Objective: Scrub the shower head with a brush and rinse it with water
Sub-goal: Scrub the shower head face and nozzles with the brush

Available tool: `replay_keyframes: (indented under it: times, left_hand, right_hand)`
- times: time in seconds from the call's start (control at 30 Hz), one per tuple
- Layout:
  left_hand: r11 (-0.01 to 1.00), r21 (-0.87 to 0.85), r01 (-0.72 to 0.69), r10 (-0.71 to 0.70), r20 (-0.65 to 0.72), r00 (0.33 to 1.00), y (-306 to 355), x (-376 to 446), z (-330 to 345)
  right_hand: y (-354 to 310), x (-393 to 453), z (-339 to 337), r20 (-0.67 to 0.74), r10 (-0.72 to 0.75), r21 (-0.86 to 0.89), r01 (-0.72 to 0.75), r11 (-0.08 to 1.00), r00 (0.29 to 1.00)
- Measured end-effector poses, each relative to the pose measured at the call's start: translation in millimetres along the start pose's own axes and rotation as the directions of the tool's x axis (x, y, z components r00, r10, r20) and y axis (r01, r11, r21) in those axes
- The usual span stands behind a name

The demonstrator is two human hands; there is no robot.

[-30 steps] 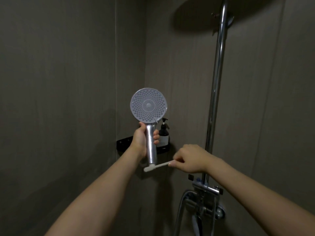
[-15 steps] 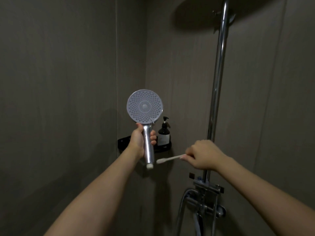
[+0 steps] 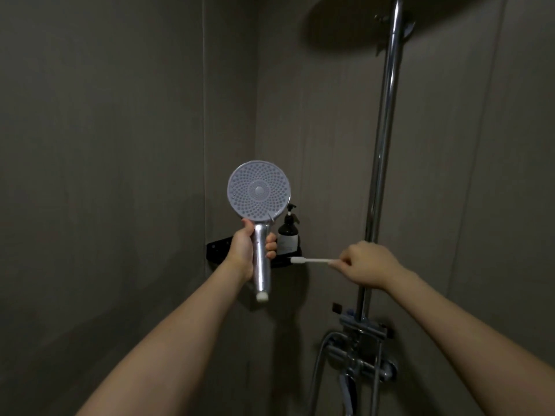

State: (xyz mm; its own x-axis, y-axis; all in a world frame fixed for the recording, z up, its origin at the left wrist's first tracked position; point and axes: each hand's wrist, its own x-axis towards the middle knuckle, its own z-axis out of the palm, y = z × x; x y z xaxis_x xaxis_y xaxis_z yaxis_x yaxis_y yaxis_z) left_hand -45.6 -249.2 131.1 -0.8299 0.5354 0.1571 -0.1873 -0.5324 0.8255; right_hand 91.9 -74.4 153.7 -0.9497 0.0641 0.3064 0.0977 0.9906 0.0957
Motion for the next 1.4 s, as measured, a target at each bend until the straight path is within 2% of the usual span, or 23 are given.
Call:
replay_keyframes:
  times: [0.13,0.2,0.27,0.33,0.37,0.43,0.5,0.53,0.6,0.63,0.67,0.73,0.77,0.87,0.93,1.0,1.03,1.1,1.13,1.23,1.27,1.33,1.4]
  left_hand:
    - [0.999,0.04,-0.011,0.011,0.013,1.0,-5,-2,-2]
    - [0.999,0.053,0.004,-0.005,0.021,1.0,-11,-3,3]
    - [0.999,0.044,0.014,-0.016,0.032,0.999,-14,-2,7]
    - [1.0,0.017,0.023,-0.024,0.04,0.999,-15,1,9]
    - [1.0,0.006,0.027,-0.027,0.043,0.999,-15,2,8]
    - [1.0,0.007,0.028,-0.028,0.044,0.999,-16,3,7]
    - [0.999,0.012,0.036,-0.037,0.056,0.998,-19,1,9]
    - [0.999,0.015,0.038,-0.039,0.059,0.997,-20,1,9]
    - [0.999,0.012,0.04,-0.041,0.056,0.998,-21,0,10]
    - [0.999,0.008,0.045,-0.045,0.058,0.997,-21,0,10]
    - [0.999,0.003,0.047,-0.047,0.062,0.997,-20,0,9]
    - [0.999,0.006,0.054,-0.054,0.076,0.996,-19,-1,10]
    - [0.998,0.016,0.059,-0.06,0.08,0.995,-20,-1,11]
    - [0.996,0.057,0.075,-0.08,0.087,0.993,-23,-2,12]
    - [0.993,0.077,0.09,-0.097,0.096,0.991,-23,-3,12]
    - [0.99,0.101,0.1,-0.111,0.107,0.988,-22,-5,13]
    - [0.988,0.112,0.103,-0.116,0.117,0.986,-22,-6,15]
    - [0.987,0.116,0.108,-0.122,0.127,0.984,-22,-8,16]
    - [0.987,0.118,0.108,-0.122,0.12,0.985,-22,-8,16]
    - [0.985,0.139,0.106,-0.125,0.132,0.983,-21,-9,17]
    - [0.983,0.148,0.107,-0.128,0.141,0.982,-20,-10,18]
    - [0.983,0.144,0.113,-0.134,0.141,0.981,-20,-11,19]
    - [0.984,0.14,0.113,-0.133,0.141,0.981,-19,-11,18]
  right_hand:
    - [-17,8,-4,-0.108,-0.008,0.316,0.042,0.948,0.994]
    - [-30,19,-11,-0.139,0.079,0.399,-0.017,0.917,0.987]
    - [-33,25,-15,-0.046,0.114,0.365,-0.089,0.927,0.992]
    - [-33,24,-12,0.151,0.064,0.32,-0.11,0.941,0.986]
    - [-34,23,-12,0.163,0.054,0.331,-0.106,0.938,0.985]
    - [-32,26,-17,0.034,0.104,0.469,-0.107,0.877,0.994]
    - [-32,31,-23,-0.143,0.272,0.581,-0.142,0.802,0.952]
    - [-31,32,-25,-0.154,0.287,0.56,-0.156,0.814,0.945]
    - [-34,30,-18,0.015,0.202,0.487,-0.184,0.854,0.979]
    - [-35,28,-16,0.029,0.194,0.495,-0.182,0.85,0.981]
    - [-33,29,-16,0.003,0.2,0.522,-0.172,0.835,0.98]
    - [-28,34,-22,-0.143,0.365,0.663,-0.185,0.725,0.92]
    - [-26,38,-25,-0.168,0.41,0.687,-0.192,0.701,0.897]
    - [-38,38,-30,-0.015,0.274,0.604,-0.21,0.769,0.961]
    - [-43,41,-36,-0.09,0.281,0.593,-0.176,0.786,0.955]
    - [-42,47,-43,-0.199,0.354,0.62,-0.162,0.768,0.914]
    - [-42,49,-45,-0.191,0.356,0.626,-0.165,0.762,0.915]
    - [-44,51,-44,-0.062,0.246,0.595,-0.162,0.788,0.967]
    - [-46,51,-42,-0.065,0.223,0.558,-0.15,0.816,0.973]
    - [-44,49,-46,-0.219,0.268,0.528,-0.116,0.841,0.938]
    - [-45,48,-47,-0.201,0.242,0.494,-0.115,0.862,0.949]
    - [-47,45,-43,-0.055,0.145,0.434,-0.108,0.895,0.988]
    - [-46,44,-37,-0.097,0.148,0.401,-0.097,0.911,0.984]
